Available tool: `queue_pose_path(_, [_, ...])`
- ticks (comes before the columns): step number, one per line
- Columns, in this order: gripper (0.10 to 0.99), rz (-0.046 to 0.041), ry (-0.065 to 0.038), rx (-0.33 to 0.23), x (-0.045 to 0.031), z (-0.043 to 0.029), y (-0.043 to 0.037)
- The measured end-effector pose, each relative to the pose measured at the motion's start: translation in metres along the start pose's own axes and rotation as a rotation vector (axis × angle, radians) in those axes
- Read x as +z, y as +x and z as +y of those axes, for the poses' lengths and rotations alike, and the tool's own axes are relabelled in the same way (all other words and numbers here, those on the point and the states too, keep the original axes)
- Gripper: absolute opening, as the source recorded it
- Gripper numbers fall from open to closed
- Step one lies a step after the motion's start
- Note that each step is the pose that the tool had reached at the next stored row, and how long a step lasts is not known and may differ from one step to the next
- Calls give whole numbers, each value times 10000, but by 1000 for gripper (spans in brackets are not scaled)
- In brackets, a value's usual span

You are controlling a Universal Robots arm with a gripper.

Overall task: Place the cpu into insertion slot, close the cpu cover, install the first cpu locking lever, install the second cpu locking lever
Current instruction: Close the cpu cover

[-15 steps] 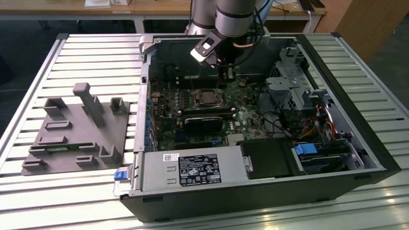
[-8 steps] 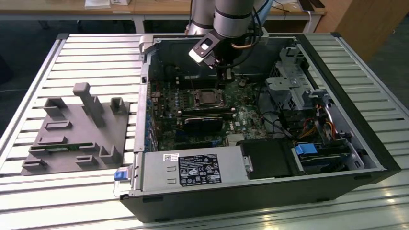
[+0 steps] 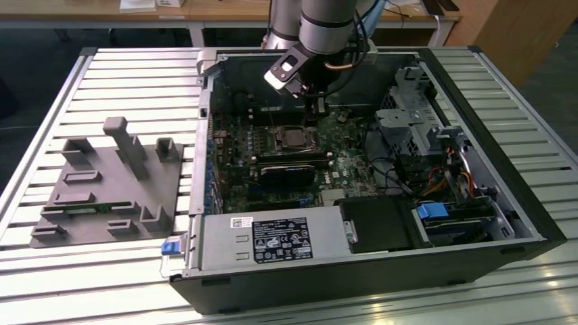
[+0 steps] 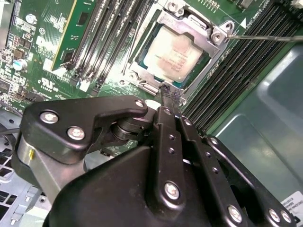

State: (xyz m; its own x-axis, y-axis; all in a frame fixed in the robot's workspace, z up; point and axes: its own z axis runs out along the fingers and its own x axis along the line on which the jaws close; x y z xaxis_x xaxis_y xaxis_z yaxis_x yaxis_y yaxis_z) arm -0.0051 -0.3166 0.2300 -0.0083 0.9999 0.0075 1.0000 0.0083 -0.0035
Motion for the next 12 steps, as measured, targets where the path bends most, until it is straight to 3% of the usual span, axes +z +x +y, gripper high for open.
queue_pose_path(12, [106, 0, 0, 0, 20, -73, -1])
